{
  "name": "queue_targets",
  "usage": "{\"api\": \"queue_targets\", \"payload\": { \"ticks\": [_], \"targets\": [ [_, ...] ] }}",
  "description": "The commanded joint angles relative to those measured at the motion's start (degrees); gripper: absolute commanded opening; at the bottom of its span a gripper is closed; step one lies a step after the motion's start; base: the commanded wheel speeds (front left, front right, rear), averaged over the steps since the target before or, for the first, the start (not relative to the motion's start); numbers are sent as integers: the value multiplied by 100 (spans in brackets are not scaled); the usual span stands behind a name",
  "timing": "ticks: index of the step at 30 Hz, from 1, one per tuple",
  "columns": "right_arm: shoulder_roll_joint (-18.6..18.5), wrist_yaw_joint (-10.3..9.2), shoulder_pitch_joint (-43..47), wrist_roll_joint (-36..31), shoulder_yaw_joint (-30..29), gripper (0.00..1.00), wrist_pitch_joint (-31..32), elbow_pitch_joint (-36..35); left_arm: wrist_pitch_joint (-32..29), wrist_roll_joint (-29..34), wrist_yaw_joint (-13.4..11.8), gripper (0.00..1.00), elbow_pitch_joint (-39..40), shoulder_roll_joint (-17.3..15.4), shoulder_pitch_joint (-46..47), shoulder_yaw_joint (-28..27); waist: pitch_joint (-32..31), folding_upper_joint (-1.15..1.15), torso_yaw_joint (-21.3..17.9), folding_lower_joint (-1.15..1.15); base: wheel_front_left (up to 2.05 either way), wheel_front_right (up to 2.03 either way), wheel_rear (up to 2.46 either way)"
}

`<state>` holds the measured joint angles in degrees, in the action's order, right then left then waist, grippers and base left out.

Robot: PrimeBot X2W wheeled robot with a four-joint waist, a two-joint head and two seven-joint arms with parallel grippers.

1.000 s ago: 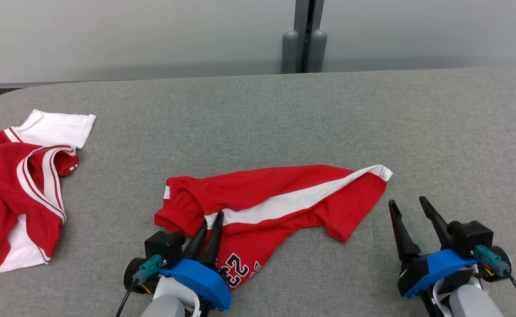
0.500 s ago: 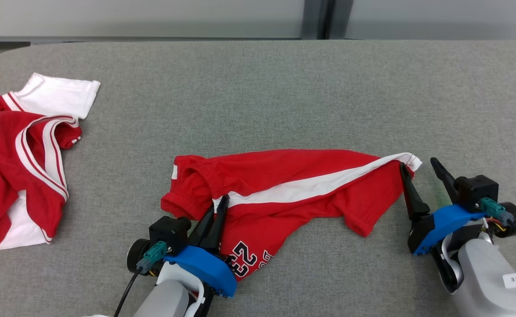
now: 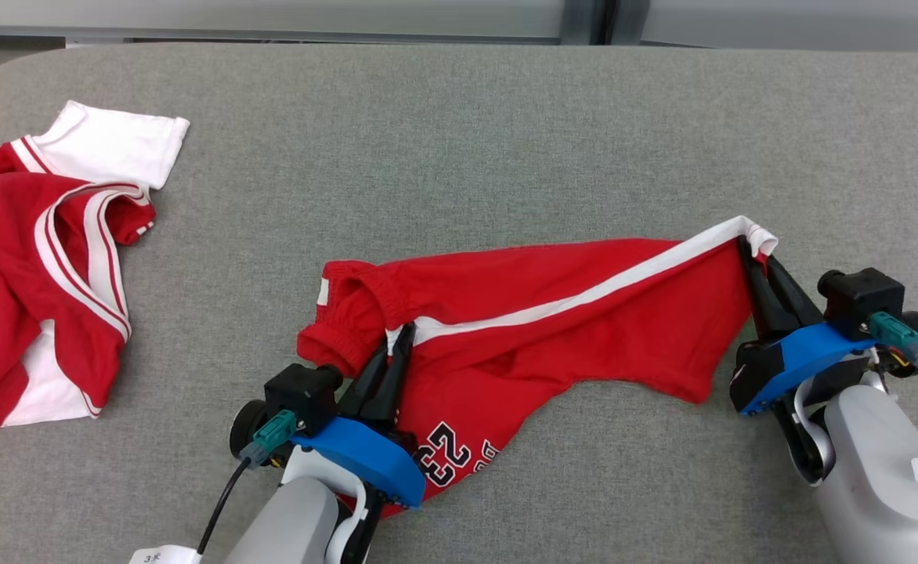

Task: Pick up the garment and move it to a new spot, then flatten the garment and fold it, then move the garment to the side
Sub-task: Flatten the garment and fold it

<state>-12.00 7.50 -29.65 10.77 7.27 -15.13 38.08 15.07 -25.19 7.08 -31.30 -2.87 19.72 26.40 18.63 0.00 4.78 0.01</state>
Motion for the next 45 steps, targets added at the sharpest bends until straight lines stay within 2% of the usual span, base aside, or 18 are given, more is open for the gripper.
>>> {"api": "queue_targets", "payload": {
  "ticks": [1,12,21,24,28,32,37,45],
  "targets": [
    [-38,-2,126,61,-20,0,-1,-110,16,50,-18,0,57,-6,77,-70,-67,0,-22,-1,0,0,0],
    [-121,-2,394,433,-47,0,-1,-1459,15,308,51,0,863,-42,690,-294,-917,0,-82,-1,0,0,0],
    [-388,-1,123,923,-81,0,0,-2419,-231,-810,43,0,1314,-945,2037,304,-1594,0,-220,-1,0,0,0],
    [-549,-1,-32,1021,-96,0,0,-2553,-391,-1076,44,0,1405,-1217,2371,320,-1645,0,-257,-1,0,0,0],
    [-738,-2,-419,1186,-36,0,0,-2468,-571,-1252,43,0,1350,-1356,2817,303,-1444,0,-347,-1,0,0,0],
    [-920,-2,-896,1152,139,0,0,-2263,-620,-1264,43,0,1195,-1291,3221,316,-1138,0,-401,-1,0,0,0],
    [-1142,-1,-2005,1000,486,0,2,-1698,-468,-1255,42,0,625,-996,4063,263,-468,0,-490,-1,0,0,0],
    [-1061,-1,-3596,537,335,0,1,-1091,2,-971,22,0,-437,-539,5350,-20,233,0,-619,-1,0,0,0]
  ]
}}
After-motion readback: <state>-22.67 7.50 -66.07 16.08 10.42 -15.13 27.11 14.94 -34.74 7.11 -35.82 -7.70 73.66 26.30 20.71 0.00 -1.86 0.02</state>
